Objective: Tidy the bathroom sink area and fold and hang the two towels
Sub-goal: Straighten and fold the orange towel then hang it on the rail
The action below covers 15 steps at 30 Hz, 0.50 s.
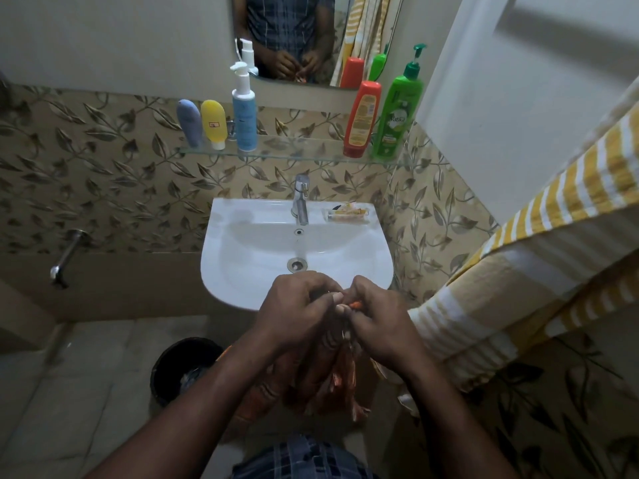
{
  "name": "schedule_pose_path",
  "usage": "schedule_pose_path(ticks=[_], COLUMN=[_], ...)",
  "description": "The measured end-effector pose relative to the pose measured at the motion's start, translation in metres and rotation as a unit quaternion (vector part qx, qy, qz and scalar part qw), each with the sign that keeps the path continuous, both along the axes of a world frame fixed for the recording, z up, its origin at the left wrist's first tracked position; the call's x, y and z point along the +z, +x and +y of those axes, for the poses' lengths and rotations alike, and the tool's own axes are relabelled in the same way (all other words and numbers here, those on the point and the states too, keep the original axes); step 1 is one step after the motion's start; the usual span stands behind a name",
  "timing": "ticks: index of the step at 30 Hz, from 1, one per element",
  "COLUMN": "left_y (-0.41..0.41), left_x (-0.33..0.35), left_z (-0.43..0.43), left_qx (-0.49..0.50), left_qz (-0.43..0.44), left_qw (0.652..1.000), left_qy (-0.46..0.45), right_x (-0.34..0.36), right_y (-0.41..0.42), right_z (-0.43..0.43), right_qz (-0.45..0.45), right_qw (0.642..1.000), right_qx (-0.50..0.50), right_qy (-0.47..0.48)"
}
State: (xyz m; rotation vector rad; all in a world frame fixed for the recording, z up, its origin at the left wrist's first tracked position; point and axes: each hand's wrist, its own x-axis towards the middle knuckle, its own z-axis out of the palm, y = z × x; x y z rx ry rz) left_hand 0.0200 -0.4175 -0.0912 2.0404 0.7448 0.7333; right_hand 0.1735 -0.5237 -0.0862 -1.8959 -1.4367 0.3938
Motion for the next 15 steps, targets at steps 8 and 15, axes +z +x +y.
schedule_pose_path(ticks=[8,15], left_y=[-0.008,-0.019], left_x=[-0.009,-0.02], left_z=[-0.002,0.005], left_qx=[-0.014,0.011], left_qz=[0.02,0.082], left_qw=[0.999,0.995], left_qy=[0.046,0.061], right_x=[-0.003,0.005], right_y=[0.005,0.013], right_z=[-0.001,-0.008], right_qz=[-0.008,-0.008], right_qw=[1.0,0.999], right_qx=[-0.017,-0.037], right_qy=[0.012,0.019])
